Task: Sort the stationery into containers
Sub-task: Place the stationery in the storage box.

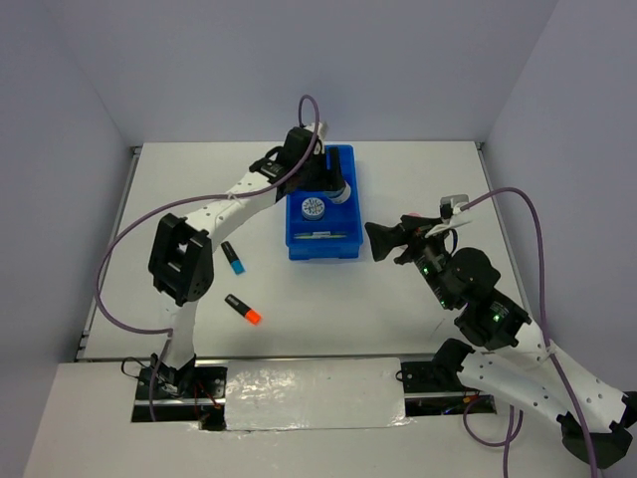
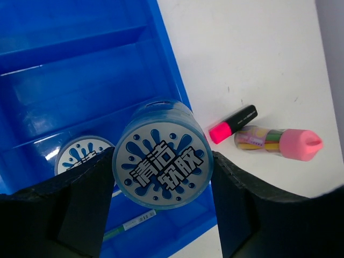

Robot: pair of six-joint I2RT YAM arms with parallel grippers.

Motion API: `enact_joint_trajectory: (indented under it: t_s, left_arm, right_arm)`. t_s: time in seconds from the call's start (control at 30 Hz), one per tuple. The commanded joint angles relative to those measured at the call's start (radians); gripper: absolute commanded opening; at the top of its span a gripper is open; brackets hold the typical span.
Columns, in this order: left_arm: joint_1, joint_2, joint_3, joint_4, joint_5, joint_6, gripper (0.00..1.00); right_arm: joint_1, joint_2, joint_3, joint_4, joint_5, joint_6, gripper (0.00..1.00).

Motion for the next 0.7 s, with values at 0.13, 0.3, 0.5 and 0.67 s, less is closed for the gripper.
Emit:
enact_joint_trajectory:
  t_s: [0.13,0.3,0.5,0.67]
  left_arm:
    - [-0.004,0.025,0.098,0.05,0.009,0.009,0.0]
    - [-0.003,0.074,0.116,0.013,0.009,0.012,0.0]
    - [-0.004,0.099,0.125,-0.015,-0.014,0.018,0.0]
    - [-0.004,0.105,0.113,-0.033,-0.022,0.026,0.0]
  right_arm:
    - [-0.005,-0.005,-0.007,-0.01,0.013,-0.012,1.0]
    - [-0.005,-0.001,-0.007,-0.006,0.006,-0.012,1.0]
    - [-0.005,0.009,0.003,-0.013,-0.002,-0.015,1.0]
    - [-0.005,0.01,0.006,-0.014,-0.003,-0.017,1.0]
